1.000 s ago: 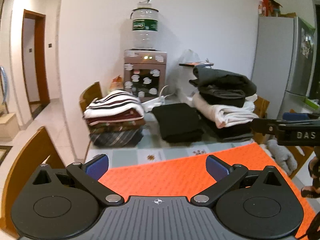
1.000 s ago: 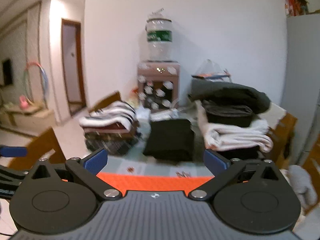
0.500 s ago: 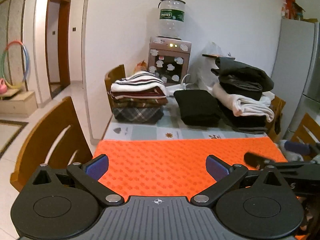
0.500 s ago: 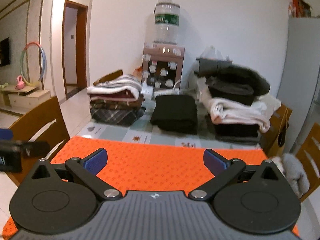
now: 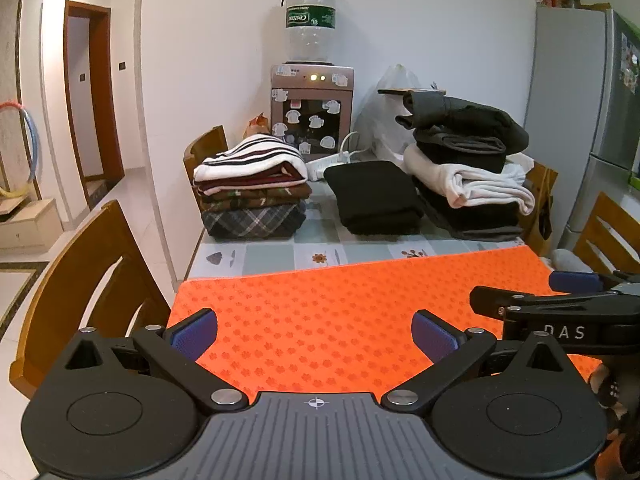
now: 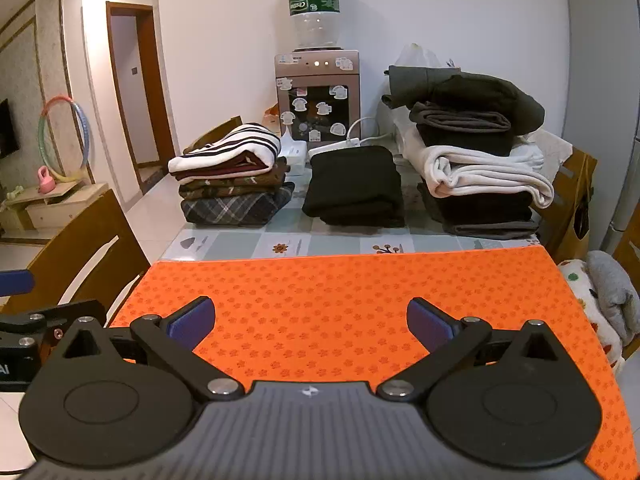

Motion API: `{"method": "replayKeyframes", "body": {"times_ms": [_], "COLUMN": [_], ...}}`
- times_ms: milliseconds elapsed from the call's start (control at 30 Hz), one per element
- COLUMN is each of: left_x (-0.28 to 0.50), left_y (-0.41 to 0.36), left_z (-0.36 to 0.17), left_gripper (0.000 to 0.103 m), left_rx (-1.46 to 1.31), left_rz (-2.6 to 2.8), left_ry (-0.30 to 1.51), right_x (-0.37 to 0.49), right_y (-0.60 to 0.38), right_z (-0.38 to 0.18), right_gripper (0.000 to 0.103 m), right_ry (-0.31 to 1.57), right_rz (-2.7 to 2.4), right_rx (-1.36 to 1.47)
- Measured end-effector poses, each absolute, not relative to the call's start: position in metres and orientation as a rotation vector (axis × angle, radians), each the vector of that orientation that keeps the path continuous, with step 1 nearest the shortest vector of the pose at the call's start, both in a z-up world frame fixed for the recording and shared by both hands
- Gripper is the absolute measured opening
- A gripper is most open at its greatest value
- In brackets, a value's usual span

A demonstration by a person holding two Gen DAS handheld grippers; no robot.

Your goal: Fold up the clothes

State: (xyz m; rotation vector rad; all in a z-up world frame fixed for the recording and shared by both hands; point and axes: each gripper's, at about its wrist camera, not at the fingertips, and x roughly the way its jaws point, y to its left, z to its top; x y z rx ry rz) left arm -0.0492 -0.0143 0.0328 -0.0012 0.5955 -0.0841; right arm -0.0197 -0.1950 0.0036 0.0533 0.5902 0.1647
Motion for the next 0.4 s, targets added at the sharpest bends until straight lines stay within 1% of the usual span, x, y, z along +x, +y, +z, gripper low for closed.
{"method": "replayKeyframes", "body": {"times_ms": [400], "left_x": [-0.0468], "left_y": [-0.0089], "left_z": [0.0276], "left_gripper": [0.103], "left_rx": [0.017], "left_rz": [-0.058], "left_ry": [0.622], "right_x": [-0.0118], "right_y": [-0.1882], "right_z": [0.0023], "right_gripper": [0.103], "right_ry": [0.61], "right_rz": [0.172], "right_rx": [0.055]}}
